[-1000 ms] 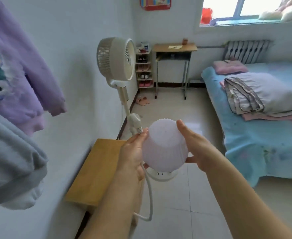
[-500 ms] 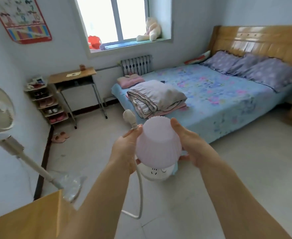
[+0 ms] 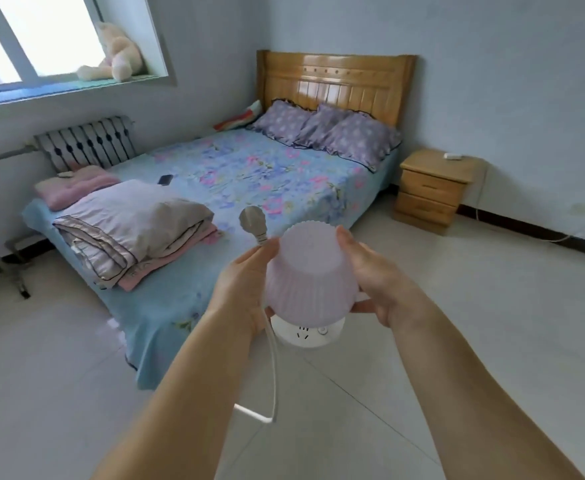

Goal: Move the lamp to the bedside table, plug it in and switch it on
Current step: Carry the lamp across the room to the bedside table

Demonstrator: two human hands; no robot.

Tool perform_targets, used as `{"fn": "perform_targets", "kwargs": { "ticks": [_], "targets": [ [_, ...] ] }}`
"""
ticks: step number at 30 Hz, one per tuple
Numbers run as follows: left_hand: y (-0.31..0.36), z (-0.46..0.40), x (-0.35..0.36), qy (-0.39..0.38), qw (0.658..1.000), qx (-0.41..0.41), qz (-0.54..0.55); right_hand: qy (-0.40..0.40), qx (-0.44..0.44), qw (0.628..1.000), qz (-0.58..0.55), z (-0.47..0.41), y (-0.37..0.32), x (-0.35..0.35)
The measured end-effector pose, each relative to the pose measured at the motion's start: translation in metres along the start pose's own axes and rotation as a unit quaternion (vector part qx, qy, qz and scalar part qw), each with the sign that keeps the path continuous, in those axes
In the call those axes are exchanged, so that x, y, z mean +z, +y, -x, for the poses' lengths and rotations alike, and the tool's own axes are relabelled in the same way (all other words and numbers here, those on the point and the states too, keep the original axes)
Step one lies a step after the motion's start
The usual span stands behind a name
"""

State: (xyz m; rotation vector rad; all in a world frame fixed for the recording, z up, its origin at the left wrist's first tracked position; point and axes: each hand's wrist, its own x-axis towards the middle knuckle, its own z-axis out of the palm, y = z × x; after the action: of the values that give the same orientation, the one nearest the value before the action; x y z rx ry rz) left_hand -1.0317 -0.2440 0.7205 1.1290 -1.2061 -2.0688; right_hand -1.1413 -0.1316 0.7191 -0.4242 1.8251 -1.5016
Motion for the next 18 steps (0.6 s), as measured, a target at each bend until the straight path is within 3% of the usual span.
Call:
{"fn": "perform_targets", "kwargs": {
  "ticks": [9,18],
  "targets": [
    [0.003,-0.116,0.131,-0.106,0.991,-0.037,-0.069,0.117,-0.009,0.992,-0.035,-0.105,-0.012,-0.094],
    [0.048,-0.277,0.242,-0.185,0.976,-0.079,-0.084,0.207,0.004,0.978,-0.036,-0.262,-0.061,-0.152]
  ]
}}
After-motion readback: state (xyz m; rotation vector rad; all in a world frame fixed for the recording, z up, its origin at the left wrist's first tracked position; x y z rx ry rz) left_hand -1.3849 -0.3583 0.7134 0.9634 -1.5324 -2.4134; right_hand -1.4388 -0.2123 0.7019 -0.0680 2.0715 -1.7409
